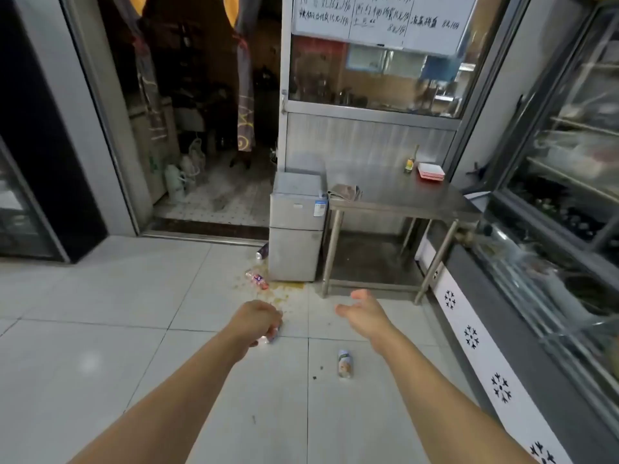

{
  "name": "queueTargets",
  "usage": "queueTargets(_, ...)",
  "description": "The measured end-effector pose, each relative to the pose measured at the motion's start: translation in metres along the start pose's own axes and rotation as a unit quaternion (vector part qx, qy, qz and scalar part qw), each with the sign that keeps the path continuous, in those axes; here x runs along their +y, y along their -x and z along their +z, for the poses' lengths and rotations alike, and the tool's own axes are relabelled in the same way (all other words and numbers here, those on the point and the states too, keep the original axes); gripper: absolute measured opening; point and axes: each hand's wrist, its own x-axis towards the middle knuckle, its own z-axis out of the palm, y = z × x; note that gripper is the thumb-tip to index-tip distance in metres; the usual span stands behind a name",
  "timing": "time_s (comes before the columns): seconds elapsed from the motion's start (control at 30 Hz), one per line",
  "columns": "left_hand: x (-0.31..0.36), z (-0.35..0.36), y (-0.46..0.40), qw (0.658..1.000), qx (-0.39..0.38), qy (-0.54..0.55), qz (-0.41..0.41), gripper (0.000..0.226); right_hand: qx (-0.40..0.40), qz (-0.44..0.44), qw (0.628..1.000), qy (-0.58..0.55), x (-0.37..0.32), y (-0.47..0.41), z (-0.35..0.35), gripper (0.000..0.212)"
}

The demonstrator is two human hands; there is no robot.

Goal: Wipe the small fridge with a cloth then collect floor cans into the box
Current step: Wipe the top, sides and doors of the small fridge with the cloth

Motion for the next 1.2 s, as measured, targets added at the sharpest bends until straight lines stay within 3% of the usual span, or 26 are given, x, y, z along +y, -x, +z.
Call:
queueTargets(0.2, 0.052, 0.014, -0.083, 1.000, -0.009, 0.002, 0.011, 0.007, -0.024, -0.005, 1.000, -0.002, -0.017, -0.089, -0.013, 0.051)
queueTargets(0.33, 0.095, 0.024, -0.153, 1.000, 0.001, -0.010, 0.015, 0.002, -0.012, -0.008, 1.000, -0.013, -0.034, -0.174, -0.029, 0.067)
queueTargets(0.77, 0.183, 0.009, -0.382, 1.000, -0.013, -0.018, -0.002, 0.015, -0.010, 0.020, 1.000, 0.008, -0.101, -0.410, -0.036, 0.063)
queueTargets(0.83, 0.195, 0.002, -0.422, 1.000, -0.013, -0.023, -0.002, 0.002, 0.004, 0.030, 1.000, 0.009, -0.111, -0.444, -0.032, 0.062)
queueTargets(0.93, 0.215, -0.008, -0.487, 0.999, -0.029, -0.035, 0.006, 0.017, 0.035, 0.046, 0.998, 0.003, -0.124, -0.495, -0.028, 0.062)
queueTargets(1.2, 0.269, -0.006, -0.624, 0.991, -0.089, -0.103, 0.019, 0.024, 0.114, 0.099, 0.988, 0.010, -0.144, -0.612, -0.037, 0.056)
